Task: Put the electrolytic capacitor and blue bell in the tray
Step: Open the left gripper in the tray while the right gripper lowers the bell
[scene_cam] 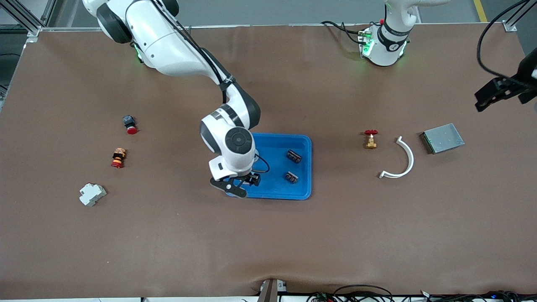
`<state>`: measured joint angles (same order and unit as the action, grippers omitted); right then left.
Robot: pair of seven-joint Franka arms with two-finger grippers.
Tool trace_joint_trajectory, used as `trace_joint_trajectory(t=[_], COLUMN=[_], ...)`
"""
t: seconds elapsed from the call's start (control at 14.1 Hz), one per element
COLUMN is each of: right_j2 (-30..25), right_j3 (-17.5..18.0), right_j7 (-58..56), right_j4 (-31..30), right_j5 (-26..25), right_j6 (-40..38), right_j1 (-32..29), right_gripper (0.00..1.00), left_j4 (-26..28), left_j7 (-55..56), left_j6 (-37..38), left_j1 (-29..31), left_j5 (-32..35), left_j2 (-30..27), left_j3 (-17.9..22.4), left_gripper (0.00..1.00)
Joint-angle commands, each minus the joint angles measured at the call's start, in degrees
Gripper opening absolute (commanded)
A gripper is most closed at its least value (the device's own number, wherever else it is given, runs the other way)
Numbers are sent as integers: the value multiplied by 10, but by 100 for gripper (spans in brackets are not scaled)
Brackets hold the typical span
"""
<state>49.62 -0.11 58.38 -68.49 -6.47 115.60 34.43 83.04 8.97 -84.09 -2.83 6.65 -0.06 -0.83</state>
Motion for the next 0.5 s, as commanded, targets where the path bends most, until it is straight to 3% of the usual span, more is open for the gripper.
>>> trace_joint_trajectory(t=[0.0, 0.21, 0.43], right_j2=[-17, -36, -69], right_j3=[7, 6, 1], right_j7=[-87, -145, -216], right_j4=[12, 12, 5], right_j5=[19, 20, 15], right_j6=[-34, -54, -90], right_j1=[-34, -60, -84], right_gripper=[100, 100, 100], left_j4=[30, 21, 6], left_j7=[-44, -47, -52], left_j6=[8, 55, 57], left_j1=[-6, -2, -3], left_j5=[-30, -46, -52], left_j2=[-28, -23, -11], left_j3=[16, 15, 20], left_gripper=[100, 100, 100])
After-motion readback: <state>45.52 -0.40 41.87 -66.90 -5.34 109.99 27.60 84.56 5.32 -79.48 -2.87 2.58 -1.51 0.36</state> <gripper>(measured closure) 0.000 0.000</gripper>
